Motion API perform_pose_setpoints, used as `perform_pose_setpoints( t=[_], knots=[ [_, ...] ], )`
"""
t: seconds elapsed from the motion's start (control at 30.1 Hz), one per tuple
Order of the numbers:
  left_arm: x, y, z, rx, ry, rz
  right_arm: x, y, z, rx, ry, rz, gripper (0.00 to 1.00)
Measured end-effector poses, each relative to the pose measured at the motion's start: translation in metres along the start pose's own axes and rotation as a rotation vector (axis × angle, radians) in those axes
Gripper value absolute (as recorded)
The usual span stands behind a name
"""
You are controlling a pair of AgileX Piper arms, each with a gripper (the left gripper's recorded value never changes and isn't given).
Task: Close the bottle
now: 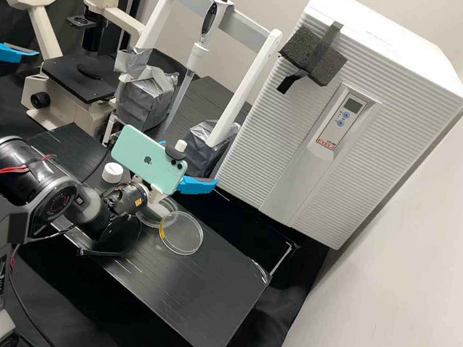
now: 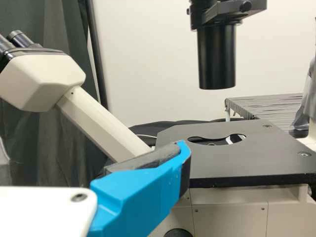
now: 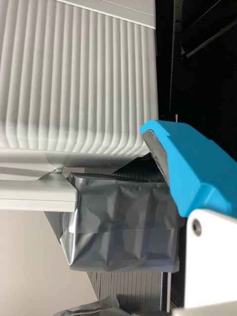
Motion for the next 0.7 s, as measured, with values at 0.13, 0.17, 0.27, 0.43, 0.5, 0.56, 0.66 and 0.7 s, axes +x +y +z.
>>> perform_pose_setpoints(
  t=[0.13,0.17,0.27,0.43,0.5,0.56,0.66,0.7],
  knots=[
    [0.0000,0.000,0.000,0.001,-0.002,0.000,0.000,0.000,0.000,0.000,0.000,0.000,1.00],
    [0.0000,0.000,0.000,0.001,-0.002,0.000,0.000,0.000,0.000,0.000,0.000,0.000,1.00],
    [0.0000,0.000,0.000,0.001,-0.002,0.000,0.000,0.000,0.000,0.000,0.000,0.000,1.00],
    [-0.0054,-0.006,0.003,-0.011,-0.042,-0.019,0.000,0.000,0.000,0.000,0.000,0.000,1.00],
    [-0.0114,-0.009,0.006,-0.027,-0.080,-0.033,0.000,0.000,0.000,0.000,0.000,0.000,1.00],
    [-0.0198,-0.012,0.012,-0.036,-0.148,-0.051,0.000,0.000,0.000,0.000,0.000,0.000,1.00],
    [-0.0348,-0.015,0.023,-0.034,-0.273,-0.058,0.000,0.000,0.000,0.000,0.000,0.000,1.00],
    [-0.0399,-0.016,0.026,-0.031,-0.314,-0.057,0.000,0.000,0.000,0.000,0.000,0.000,1.00]
  ],
)
